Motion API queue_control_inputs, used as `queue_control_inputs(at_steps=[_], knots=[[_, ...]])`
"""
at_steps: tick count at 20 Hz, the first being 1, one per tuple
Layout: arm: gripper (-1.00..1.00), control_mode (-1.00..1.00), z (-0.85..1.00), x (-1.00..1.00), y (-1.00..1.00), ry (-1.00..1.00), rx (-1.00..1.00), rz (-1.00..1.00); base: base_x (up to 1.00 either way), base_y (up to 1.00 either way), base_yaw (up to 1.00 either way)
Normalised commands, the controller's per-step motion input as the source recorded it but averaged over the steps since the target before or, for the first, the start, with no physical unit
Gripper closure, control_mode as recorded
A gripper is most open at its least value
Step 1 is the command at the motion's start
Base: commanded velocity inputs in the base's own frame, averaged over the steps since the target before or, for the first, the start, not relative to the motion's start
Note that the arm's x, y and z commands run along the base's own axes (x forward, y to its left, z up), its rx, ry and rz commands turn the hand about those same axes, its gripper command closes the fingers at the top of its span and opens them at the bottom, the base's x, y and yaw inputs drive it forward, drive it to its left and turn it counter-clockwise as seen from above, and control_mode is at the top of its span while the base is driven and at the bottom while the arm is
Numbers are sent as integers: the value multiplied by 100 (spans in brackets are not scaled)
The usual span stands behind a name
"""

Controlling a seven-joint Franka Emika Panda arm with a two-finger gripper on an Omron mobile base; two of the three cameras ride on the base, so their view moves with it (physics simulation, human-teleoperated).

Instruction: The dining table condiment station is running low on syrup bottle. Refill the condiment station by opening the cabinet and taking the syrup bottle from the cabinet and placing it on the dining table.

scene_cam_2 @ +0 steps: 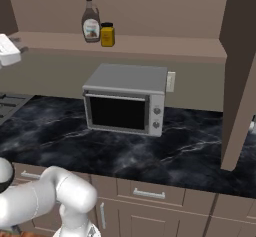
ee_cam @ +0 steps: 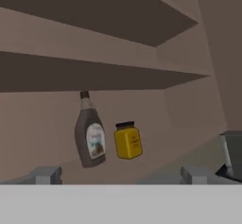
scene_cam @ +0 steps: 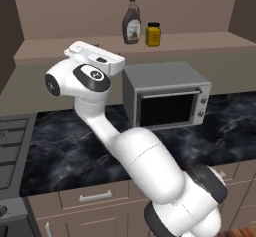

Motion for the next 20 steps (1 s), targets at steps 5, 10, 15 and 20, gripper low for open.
queue_control_inputs(at_steps=[5, 10, 15, 20], knots=[[-100, -100, 0, 32, 15, 0, 0, 1, 0, 0, 0], [-100, -100, 0, 58, 0, 4, 0, 10, 0, 0, 0], [-100, -100, 0, 66, 0, 5, 0, 9, 0, 0, 0], [-100, -100, 0, 66, 0, 0, 0, 3, 0, 0, 0]])
